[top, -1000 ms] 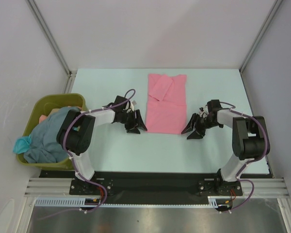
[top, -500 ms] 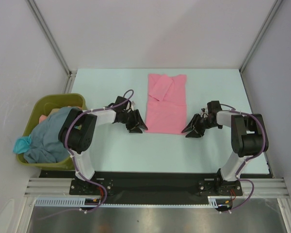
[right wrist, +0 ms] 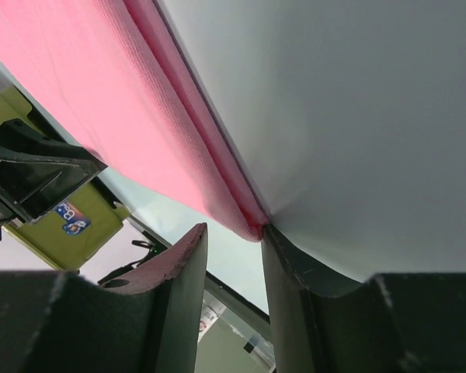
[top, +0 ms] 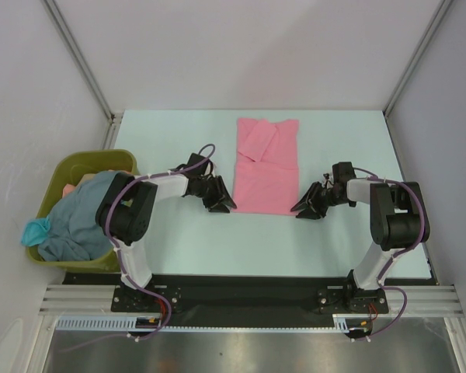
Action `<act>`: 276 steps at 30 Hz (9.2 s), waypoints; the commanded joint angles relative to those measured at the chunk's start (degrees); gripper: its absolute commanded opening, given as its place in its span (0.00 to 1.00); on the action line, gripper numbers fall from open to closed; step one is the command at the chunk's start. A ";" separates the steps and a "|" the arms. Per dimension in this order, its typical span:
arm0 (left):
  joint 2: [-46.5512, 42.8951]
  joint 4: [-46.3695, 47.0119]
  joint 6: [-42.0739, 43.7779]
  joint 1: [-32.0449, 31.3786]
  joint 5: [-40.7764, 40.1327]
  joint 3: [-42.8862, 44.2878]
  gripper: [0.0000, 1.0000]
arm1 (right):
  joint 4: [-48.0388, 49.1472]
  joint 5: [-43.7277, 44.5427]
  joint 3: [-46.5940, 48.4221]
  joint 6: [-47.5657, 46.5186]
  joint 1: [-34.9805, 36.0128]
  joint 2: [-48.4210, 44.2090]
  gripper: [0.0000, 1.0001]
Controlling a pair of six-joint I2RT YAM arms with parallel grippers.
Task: Fold and stack the t-shirts
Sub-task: Fold the tshirt
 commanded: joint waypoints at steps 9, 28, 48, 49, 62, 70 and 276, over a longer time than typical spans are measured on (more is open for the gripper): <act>5.66 -4.02 0.43 -0.62 -8.23 0.34 0.38 | 1.41 6.20 -0.90 0.67 -0.22 0.65 0.40; 4.25 -6.92 6.49 -0.79 -12.62 2.02 0.00 | 2.38 6.01 -0.81 -3.81 0.31 1.72 0.00; -25.61 -8.23 -2.11 -17.39 -17.97 -28.21 0.00 | -5.70 7.95 -30.77 2.33 10.41 -36.24 0.00; -28.76 -8.76 -3.16 -19.67 -18.42 -29.35 0.01 | -6.67 8.04 -31.91 2.95 10.85 -39.04 0.00; -38.90 -13.24 -14.16 -30.85 -19.48 -34.02 0.00 | -20.12 9.53 -36.67 9.90 16.83 -61.83 0.00; -35.92 -18.25 -7.85 -26.38 -22.03 -24.28 0.00 | -15.21 9.01 -26.94 6.04 15.34 -50.44 0.00; 27.61 -13.59 28.90 8.26 -4.27 55.79 0.61 | -20.47 -3.65 44.89 -19.19 1.54 22.71 0.52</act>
